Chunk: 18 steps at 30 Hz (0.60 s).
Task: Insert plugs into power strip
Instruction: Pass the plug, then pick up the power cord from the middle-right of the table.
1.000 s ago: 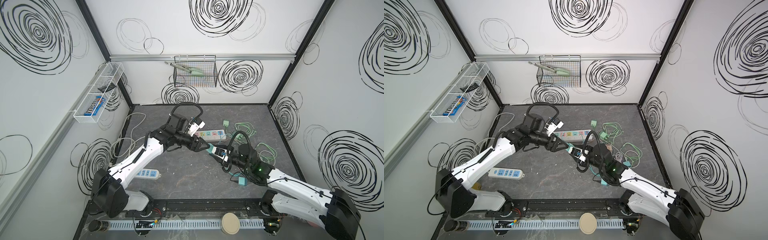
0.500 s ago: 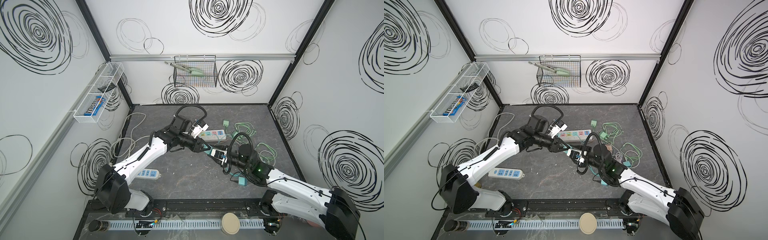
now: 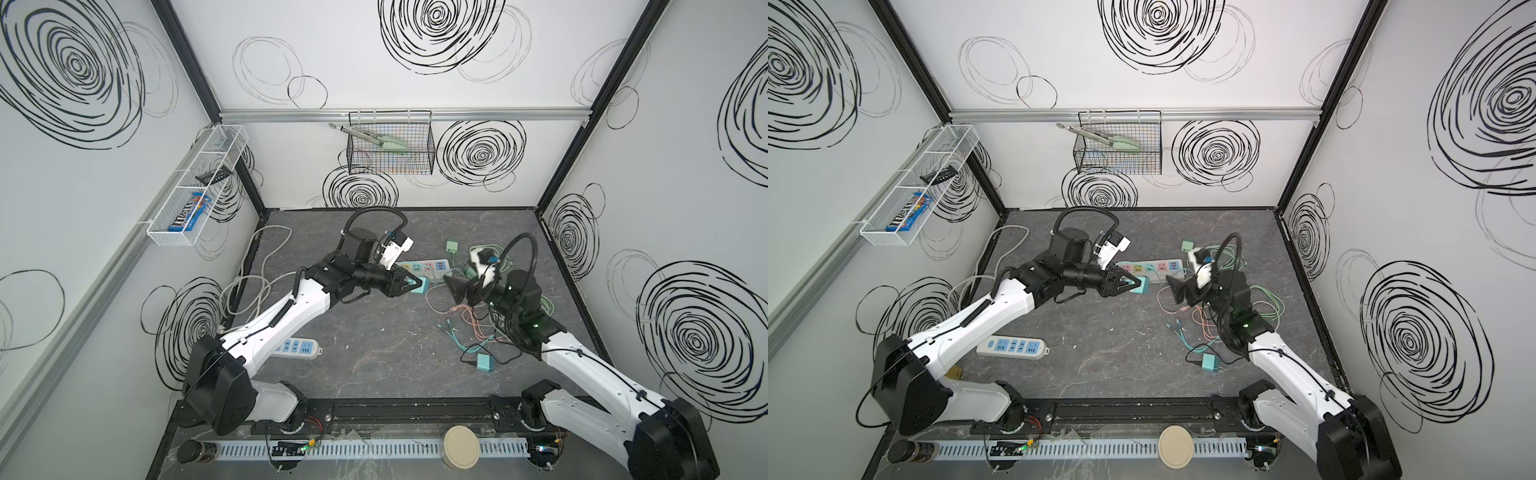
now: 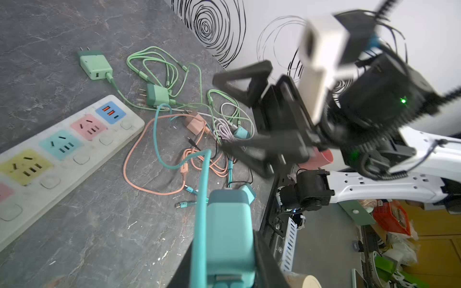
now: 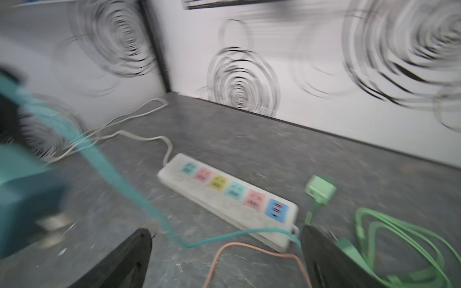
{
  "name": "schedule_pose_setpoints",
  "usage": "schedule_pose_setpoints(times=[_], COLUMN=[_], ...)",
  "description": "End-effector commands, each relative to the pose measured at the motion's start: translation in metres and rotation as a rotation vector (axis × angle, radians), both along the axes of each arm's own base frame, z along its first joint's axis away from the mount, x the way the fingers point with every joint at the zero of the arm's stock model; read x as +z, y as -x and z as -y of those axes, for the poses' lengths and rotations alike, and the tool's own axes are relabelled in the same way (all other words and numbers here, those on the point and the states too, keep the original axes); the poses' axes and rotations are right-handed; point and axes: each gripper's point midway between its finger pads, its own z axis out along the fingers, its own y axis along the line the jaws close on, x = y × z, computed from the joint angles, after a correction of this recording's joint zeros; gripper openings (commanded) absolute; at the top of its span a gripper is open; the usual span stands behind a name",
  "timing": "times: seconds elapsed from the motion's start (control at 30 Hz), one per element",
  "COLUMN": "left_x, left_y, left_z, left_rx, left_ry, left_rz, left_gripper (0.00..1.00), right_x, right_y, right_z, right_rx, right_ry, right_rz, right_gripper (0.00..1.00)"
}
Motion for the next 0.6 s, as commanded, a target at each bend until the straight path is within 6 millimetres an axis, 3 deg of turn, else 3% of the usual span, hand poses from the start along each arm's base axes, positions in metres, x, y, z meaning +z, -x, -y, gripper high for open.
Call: schedule_pose_setpoints(times=[0.0,0.07,0.13,0.33,0.57], left_x=[0.013,0.018,0.025,0.042,0.060], left_y=[0.008,0.009,0.008,-0.001,-0.011], left_z=[-0.001,0.000,0.001,0.001,0.001], left_rx=[-0.007,-0.017,-0.021,0.003,0.035], left_ry=[0.025,0.029,0.033,0.032,0.057], left_rz=[0.007,0.003,0.006,0.014,0.037], left_gripper=[0.00,0.00,0.00,0.00,0.00], right_x=[-0.019,-0.041,-0.054,-0.069,-0.090], right_y=[-0.022,-0.028,-0.031,-0.047,-0.045], right_z=[0.042,0.048,0.039,0.025,0.011], right_rx=[-0.192,-0.190,-0.107,-0.053,0.011], right_ry=[-0.225,-0.182,-0.101,-0.026,0.020], right_rz=[-0.217,-0.260,-0.238,-0.235,-0.265], right_gripper=[0.97,0.98,1.00,0.94,0.91])
